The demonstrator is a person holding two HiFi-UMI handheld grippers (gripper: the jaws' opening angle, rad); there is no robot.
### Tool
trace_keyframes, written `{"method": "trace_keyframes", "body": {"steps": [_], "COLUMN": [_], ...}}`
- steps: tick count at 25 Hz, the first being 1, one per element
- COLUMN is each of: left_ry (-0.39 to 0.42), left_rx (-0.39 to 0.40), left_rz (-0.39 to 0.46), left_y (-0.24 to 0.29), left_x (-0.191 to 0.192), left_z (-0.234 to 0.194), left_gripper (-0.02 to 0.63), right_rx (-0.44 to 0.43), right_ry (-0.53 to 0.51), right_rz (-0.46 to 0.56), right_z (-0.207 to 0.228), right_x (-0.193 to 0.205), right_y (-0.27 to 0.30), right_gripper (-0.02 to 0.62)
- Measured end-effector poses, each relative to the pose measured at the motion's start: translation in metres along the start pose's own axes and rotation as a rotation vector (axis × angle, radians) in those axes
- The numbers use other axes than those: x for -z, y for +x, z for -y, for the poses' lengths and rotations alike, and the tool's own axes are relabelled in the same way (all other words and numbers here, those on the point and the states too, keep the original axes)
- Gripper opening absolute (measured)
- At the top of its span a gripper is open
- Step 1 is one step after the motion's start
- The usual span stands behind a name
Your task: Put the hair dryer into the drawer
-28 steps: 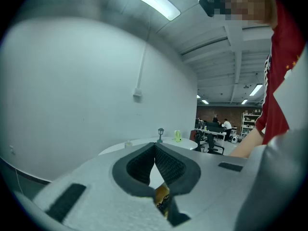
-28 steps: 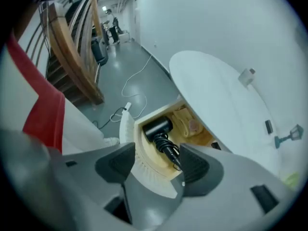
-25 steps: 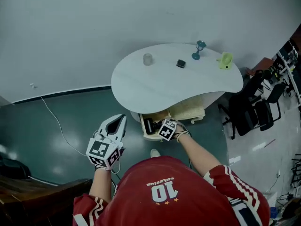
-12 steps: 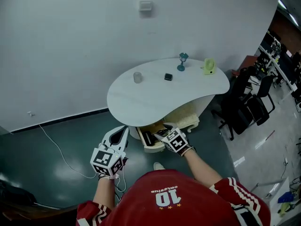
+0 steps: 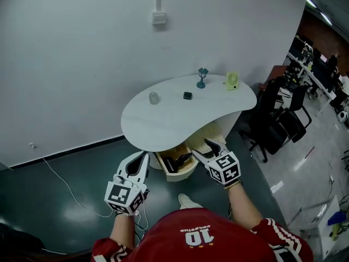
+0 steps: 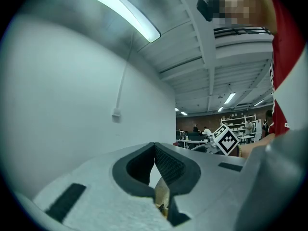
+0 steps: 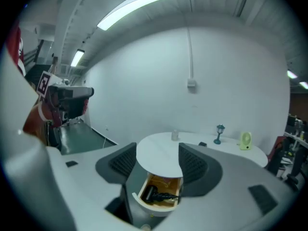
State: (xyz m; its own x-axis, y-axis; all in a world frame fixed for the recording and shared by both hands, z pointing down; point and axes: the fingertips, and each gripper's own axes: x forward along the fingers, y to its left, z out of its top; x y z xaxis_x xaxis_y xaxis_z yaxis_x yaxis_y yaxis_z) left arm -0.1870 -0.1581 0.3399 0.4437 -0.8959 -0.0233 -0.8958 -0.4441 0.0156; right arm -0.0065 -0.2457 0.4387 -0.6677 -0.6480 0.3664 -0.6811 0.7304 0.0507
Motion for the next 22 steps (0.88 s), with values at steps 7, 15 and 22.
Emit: {"method": "trace_keyframes", "body": {"steps": [7,15,22], "left_ry": [0.027,0.046,0.070], "left_rx": [-0.020,0.002,0.041], "left_rz": [0.073,0.123,0.172], "left_y": [-0.008,-0.012,0.001], "left_x": [-0.024,-0.048,-0.066], "left_z": [0.000,0.013,0.035], "left_gripper": [0.000,0.000,-0.001], "right_rx": [0.141,0.217,0.250], "right_ry": [0.044,0.065,-0.017], "right_rz": [0.178,0.284,0.327], "right_z": [0.010,0.008,0.006], "right_x": [-0.046,-0.083,-0.100], "right_y": [-0.064,-0.104,-0.130], "right_gripper": [0.272,0.216,0.138]}}
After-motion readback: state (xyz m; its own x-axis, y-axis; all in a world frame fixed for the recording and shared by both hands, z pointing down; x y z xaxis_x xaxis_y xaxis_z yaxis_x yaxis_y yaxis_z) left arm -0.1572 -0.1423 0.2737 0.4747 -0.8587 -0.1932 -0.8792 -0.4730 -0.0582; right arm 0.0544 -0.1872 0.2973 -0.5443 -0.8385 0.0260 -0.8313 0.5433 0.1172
